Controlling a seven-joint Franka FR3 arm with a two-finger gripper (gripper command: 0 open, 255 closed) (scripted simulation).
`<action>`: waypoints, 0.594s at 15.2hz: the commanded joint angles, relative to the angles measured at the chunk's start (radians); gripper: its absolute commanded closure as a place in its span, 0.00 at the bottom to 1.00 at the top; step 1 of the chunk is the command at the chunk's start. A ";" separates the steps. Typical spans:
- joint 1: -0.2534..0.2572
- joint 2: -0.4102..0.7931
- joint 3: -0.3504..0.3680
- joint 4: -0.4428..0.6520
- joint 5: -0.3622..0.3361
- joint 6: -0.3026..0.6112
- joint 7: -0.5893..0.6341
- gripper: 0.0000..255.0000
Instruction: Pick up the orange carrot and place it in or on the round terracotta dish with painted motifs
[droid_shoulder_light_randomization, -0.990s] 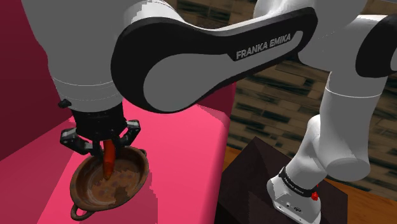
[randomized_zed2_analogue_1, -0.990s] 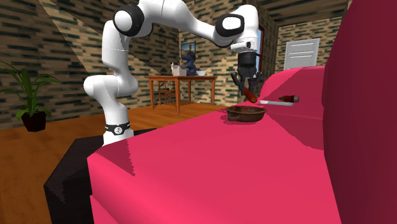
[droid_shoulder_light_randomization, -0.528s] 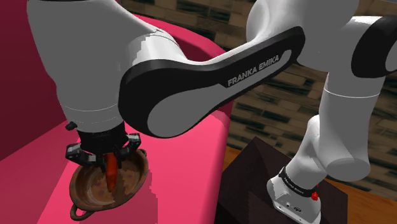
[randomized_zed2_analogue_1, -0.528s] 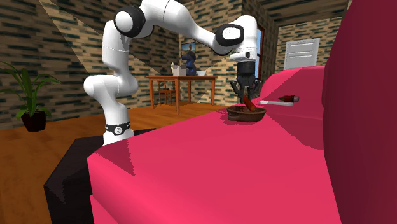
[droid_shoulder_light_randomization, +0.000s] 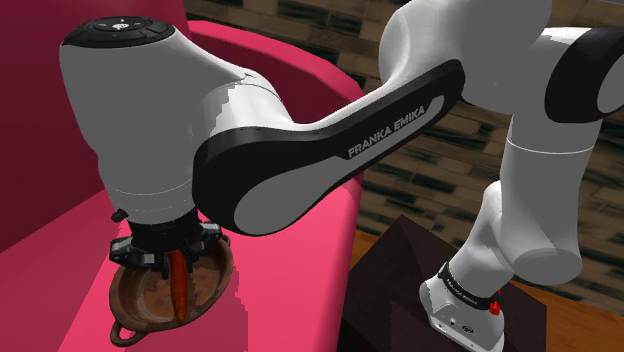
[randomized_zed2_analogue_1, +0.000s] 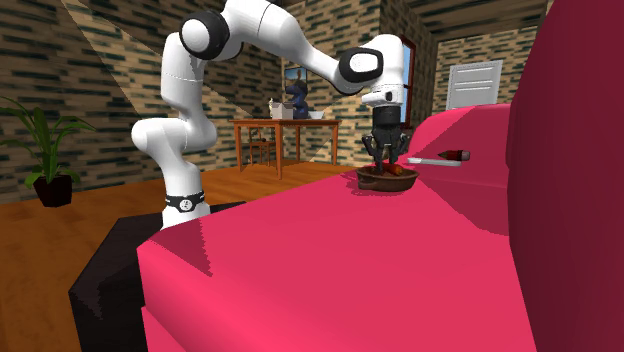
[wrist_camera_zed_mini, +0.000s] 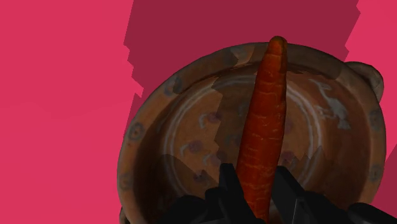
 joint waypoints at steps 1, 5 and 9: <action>0.000 0.001 0.000 0.000 0.000 0.001 0.000 1.00; 0.000 0.001 0.000 0.000 0.000 0.001 0.000 0.00; 0.000 0.001 0.000 0.000 0.000 0.001 0.000 0.00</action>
